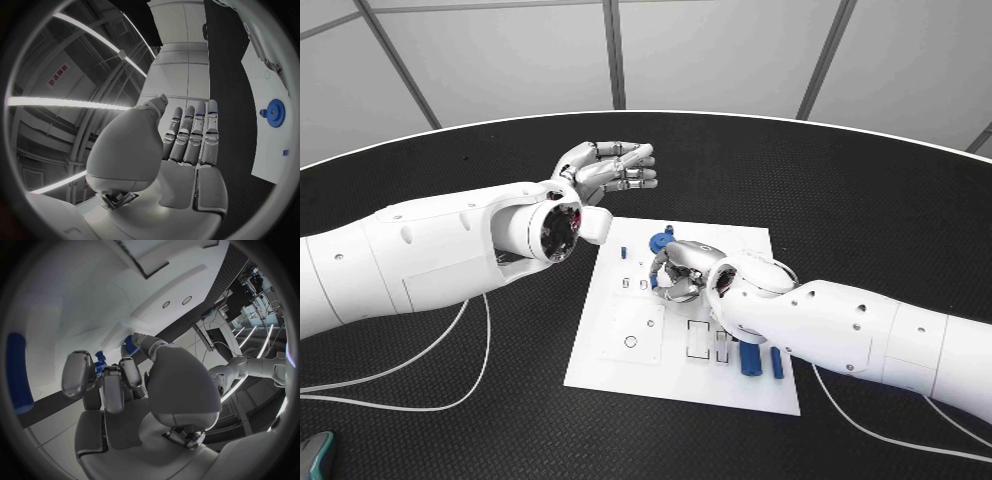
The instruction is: Assemble the parts on the task board
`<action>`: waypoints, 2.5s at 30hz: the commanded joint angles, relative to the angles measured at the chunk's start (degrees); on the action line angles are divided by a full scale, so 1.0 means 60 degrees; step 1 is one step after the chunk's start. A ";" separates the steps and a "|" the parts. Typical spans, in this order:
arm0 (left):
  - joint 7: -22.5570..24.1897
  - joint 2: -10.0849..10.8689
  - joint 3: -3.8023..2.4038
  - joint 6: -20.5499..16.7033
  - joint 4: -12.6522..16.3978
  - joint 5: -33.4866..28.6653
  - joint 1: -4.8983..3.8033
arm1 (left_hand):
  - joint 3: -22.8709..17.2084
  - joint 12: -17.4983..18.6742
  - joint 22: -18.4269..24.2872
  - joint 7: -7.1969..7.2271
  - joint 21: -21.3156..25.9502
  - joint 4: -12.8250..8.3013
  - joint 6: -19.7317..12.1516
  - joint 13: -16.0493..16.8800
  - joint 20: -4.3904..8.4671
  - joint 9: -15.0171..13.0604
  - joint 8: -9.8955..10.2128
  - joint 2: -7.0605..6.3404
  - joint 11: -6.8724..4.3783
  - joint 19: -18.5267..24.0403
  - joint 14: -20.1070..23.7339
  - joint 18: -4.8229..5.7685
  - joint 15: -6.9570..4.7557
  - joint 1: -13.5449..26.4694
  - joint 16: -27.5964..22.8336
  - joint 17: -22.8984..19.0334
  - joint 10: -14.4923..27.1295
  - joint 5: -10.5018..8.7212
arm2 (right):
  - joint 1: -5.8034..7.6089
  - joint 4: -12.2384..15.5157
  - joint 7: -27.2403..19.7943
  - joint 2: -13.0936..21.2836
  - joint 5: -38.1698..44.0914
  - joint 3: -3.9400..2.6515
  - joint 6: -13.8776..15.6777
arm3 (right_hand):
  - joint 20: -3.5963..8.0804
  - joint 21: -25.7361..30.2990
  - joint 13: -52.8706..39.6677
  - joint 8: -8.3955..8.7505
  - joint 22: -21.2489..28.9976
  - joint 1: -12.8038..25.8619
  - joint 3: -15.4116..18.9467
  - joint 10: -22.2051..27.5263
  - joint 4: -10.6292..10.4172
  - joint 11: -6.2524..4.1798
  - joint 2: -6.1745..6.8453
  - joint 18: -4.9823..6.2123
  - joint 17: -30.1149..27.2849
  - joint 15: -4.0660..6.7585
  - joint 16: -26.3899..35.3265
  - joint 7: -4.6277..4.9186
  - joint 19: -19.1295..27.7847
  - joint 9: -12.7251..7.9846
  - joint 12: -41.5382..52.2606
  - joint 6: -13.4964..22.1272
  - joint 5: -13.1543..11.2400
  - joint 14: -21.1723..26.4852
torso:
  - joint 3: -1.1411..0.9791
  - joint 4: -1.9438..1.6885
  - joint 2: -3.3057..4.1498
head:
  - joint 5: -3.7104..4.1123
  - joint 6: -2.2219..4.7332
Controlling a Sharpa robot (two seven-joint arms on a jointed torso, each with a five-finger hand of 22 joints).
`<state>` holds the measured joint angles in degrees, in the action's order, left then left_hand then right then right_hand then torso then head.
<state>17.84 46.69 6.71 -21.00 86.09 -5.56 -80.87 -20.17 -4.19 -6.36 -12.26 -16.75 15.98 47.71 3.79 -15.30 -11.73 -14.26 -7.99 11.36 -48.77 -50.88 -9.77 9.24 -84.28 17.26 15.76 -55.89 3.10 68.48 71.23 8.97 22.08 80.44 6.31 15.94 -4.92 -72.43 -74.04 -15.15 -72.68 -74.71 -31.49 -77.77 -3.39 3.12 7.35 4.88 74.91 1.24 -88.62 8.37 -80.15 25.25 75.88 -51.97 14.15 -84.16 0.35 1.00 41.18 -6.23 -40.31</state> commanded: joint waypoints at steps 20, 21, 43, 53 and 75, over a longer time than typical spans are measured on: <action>-0.0004 0.0004 0.0000 -0.0001 -0.0001 0.0000 0.0000 | 0.0051 0.0047 0.0016 -0.0351 0.0000 0.0024 -0.0052 -0.0002 -0.0068 0.0013 0.0066 -0.0101 0.0023 -0.0001 0.0093 -0.0118 -0.0004 0.0002 -0.0072 0.0018 -0.0004 -0.0040 | 0.0000 -0.0003 0.0044 -0.0019 0.0000 0.0000 -0.0127 | -0.0051 0.0094 0.0044 0.0094 0.0027 0.0153 0.0032 0.0076 0.0062 0.0092 0.0126 -0.0034 0.2038 -0.0109 -0.0039 0.0053 0.0069 -0.0023 -0.0089 0.0109 -0.0011 -0.0865 | -0.0006 0.0001 0.0002 | 0.0015 -0.0017; -0.0005 0.0005 0.0000 -0.0001 -0.0001 0.0000 0.0000 | 0.0051 0.0047 0.0016 -0.0351 0.0000 0.0024 -0.0052 -0.0002 -0.0068 0.0013 0.0066 -0.0101 0.0023 -0.0001 0.0093 -0.0118 -0.0004 0.0002 -0.0072 0.0018 -0.0004 -0.0040 | 0.0000 -0.0003 0.0045 -0.0018 0.0000 0.0000 -0.0131 | -0.0058 0.0097 0.0050 0.0113 0.0026 0.0166 0.0031 0.0087 0.0065 0.0101 0.0142 -0.0034 0.2035 -0.0117 -0.0038 0.0063 0.0070 -0.0031 -0.0095 0.0135 -0.0014 -0.0864 | -0.0005 -0.0001 0.0002 | 0.0019 -0.0019; -0.0046 0.0003 0.0000 0.0067 0.0000 0.0000 0.0000 | 0.0060 0.0053 0.0021 -0.0358 0.0001 0.0027 -0.0060 -0.0003 -0.0069 0.0016 0.0071 -0.0103 0.0027 0.0000 0.0098 -0.0118 -0.0002 0.0006 -0.0079 0.0024 0.0005 -0.0040 | 0.0000 -0.0053 -0.0072 0.0009 0.0000 0.0000 -0.0078 | -0.0203 0.0277 0.0281 0.0502 0.0131 0.0459 0.0082 0.0372 0.0041 0.0295 0.0418 -0.0001 0.1967 -0.0282 -0.0009 0.0278 0.0161 -0.0200 -0.0302 0.0650 -0.0081 -0.0845 | -0.0004 0.0002 0.0007 | 0.0024 -0.0047; -0.0050 0.0003 0.0000 0.0071 -0.0004 0.0000 0.0000 | 0.0060 0.0053 0.0021 -0.0358 0.0001 0.0027 -0.0060 -0.0003 -0.0069 0.0016 0.0071 -0.0103 0.0027 0.0000 0.0098 -0.0118 -0.0002 0.0006 -0.0079 0.0024 0.0005 -0.0040 | 0.0000 -0.0049 -0.0128 0.0003 0.0000 0.0000 -0.0114 | -0.0235 0.0281 0.0293 0.0566 0.0120 0.0537 0.0146 0.0393 0.0030 0.0323 0.0517 -0.0001 0.1972 -0.0311 -0.0010 0.0302 0.0160 -0.0234 -0.0305 0.0711 -0.0124 -0.0846 | -0.0009 -0.0005 0.0005 | 0.0025 -0.0055; -0.0884 0.0030 0.0001 0.0617 -0.0296 0.0975 0.0001 | 0.0254 -0.0205 -0.0191 -0.0040 -0.0630 0.0081 0.0462 0.0083 0.0370 -0.0081 -0.0178 -0.0033 -0.0322 -0.1026 -0.1363 -0.0152 -0.0459 0.0329 0.0505 0.0431 -0.0746 -0.0031 | 0.0000 0.1194 -0.1400 0.0839 -0.0085 0.0000 0.1794 | -0.0371 0.0486 0.0531 0.1596 0.0205 0.0703 0.0999 0.0723 -0.0170 0.0452 0.0812 0.0038 0.1966 -0.0436 -0.0008 0.0410 0.0237 -0.0990 -0.0453 0.2626 -0.0742 -0.0839 | -0.0045 0.0029 -0.0105 | 0.0102 0.0068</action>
<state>13.39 46.86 6.71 -17.81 84.50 -1.52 -80.87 -18.88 -5.04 -7.39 -12.32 -20.23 16.44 49.80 4.17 -13.30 -12.02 -14.95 -8.28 9.71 -54.41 -58.28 -9.75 6.83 -82.75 19.97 18.13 -59.51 3.10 68.48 77.44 1.41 26.16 80.15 6.31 26.09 -6.77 -69.70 -70.92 -5.66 -71.49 -70.60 -25.68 -73.85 -4.41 5.77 11.98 4.88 74.92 -0.89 -88.62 10.20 -78.72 19.29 73.49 -36.14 9.91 -84.08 0.15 1.09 40.89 -5.78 -40.11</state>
